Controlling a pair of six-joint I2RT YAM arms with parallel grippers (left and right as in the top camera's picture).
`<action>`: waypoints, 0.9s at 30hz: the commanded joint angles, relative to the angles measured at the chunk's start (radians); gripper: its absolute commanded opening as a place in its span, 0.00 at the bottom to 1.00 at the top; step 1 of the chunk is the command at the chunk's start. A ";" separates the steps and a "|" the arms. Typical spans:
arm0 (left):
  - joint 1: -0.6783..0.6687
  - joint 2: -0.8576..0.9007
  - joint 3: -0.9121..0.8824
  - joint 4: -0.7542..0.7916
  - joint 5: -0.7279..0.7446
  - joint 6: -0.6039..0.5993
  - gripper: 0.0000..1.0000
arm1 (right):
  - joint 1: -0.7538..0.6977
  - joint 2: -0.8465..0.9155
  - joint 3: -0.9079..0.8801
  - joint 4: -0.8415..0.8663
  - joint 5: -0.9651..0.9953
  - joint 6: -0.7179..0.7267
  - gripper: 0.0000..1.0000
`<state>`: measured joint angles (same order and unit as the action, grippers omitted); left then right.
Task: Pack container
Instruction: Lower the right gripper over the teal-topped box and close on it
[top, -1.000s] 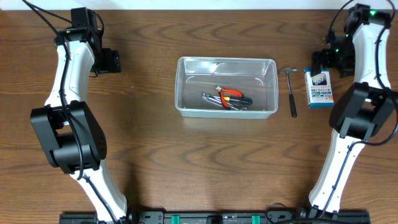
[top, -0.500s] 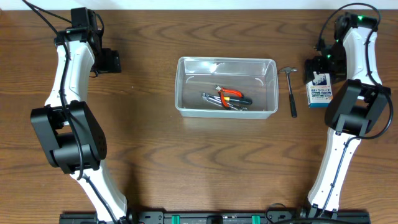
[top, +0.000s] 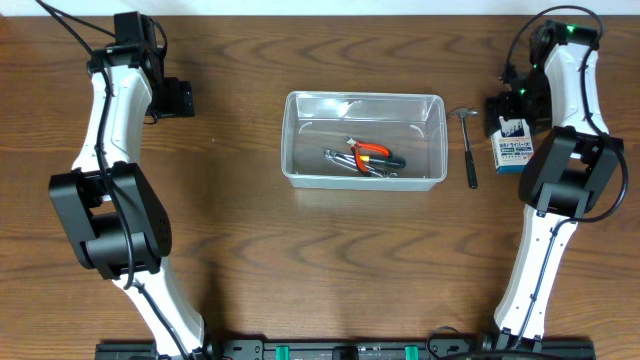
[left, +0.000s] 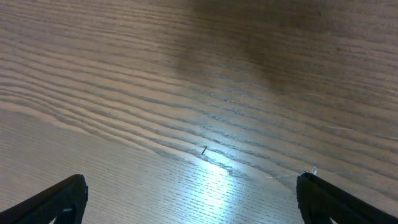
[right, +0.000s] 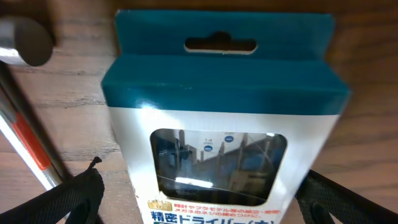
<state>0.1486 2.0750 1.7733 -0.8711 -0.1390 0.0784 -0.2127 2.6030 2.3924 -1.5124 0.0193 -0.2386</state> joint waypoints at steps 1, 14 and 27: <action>0.001 0.018 -0.004 -0.003 -0.015 -0.002 0.98 | 0.003 0.018 -0.018 0.006 0.011 0.006 0.99; 0.001 0.018 -0.004 -0.003 -0.015 -0.002 0.98 | -0.009 0.018 -0.026 0.018 0.026 0.006 0.99; 0.001 0.018 -0.004 -0.003 -0.015 -0.002 0.98 | -0.012 0.018 -0.077 0.048 0.026 -0.002 0.99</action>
<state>0.1486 2.0750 1.7733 -0.8711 -0.1390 0.0784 -0.2203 2.6034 2.3409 -1.4681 0.0376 -0.2390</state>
